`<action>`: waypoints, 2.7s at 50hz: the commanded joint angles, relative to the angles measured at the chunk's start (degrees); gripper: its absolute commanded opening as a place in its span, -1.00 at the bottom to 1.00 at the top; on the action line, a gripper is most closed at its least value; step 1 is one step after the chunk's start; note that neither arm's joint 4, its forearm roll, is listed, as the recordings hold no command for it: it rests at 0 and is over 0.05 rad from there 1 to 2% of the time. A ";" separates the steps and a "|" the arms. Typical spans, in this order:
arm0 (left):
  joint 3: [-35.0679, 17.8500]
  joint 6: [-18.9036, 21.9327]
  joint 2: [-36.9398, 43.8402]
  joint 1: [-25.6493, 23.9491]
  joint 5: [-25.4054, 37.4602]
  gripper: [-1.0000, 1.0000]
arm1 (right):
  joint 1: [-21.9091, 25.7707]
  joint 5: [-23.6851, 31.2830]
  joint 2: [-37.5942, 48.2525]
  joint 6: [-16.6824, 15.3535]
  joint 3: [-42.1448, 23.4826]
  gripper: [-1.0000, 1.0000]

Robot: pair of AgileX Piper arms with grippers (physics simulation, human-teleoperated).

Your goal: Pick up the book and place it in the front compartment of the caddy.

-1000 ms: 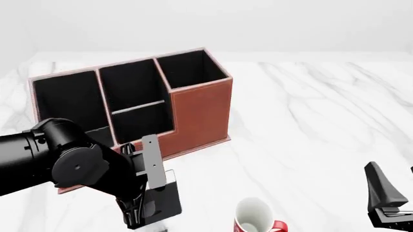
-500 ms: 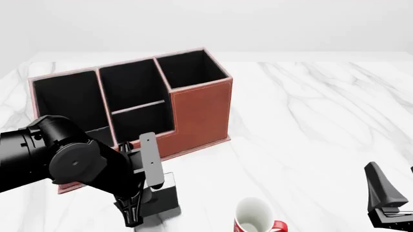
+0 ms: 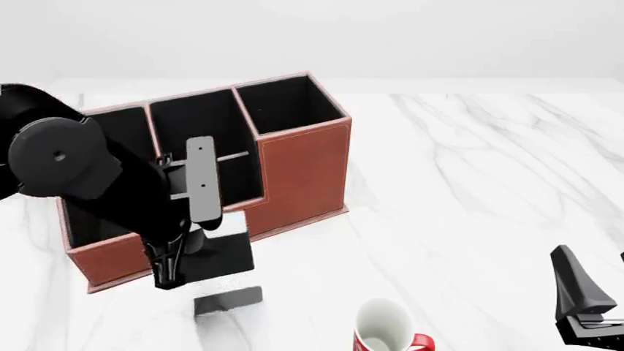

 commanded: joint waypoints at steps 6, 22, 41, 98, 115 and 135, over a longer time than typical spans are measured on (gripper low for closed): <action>-14.74 8.97 0.42 5.83 11.01 -1.00 | 0.01 -0.08 0.04 -0.02 0.04 1.00; -21.31 13.82 3.23 10.84 11.06 -1.00 | 0.01 -0.30 0.28 0.00 0.02 1.00; -31.53 15.99 8.00 14.56 11.06 -1.00 | 0.02 -0.33 0.32 -0.02 0.01 1.00; -47.00 14.50 20.62 18.19 11.06 -1.00 | 0.03 -0.33 0.30 0.01 0.02 1.00; -46.83 13.96 22.97 19.73 11.05 -1.00 | 0.01 -0.33 0.30 -0.01 0.01 1.00; -47.01 12.28 25.16 19.35 10.94 -1.00 | 0.01 -0.33 0.31 0.01 0.02 1.00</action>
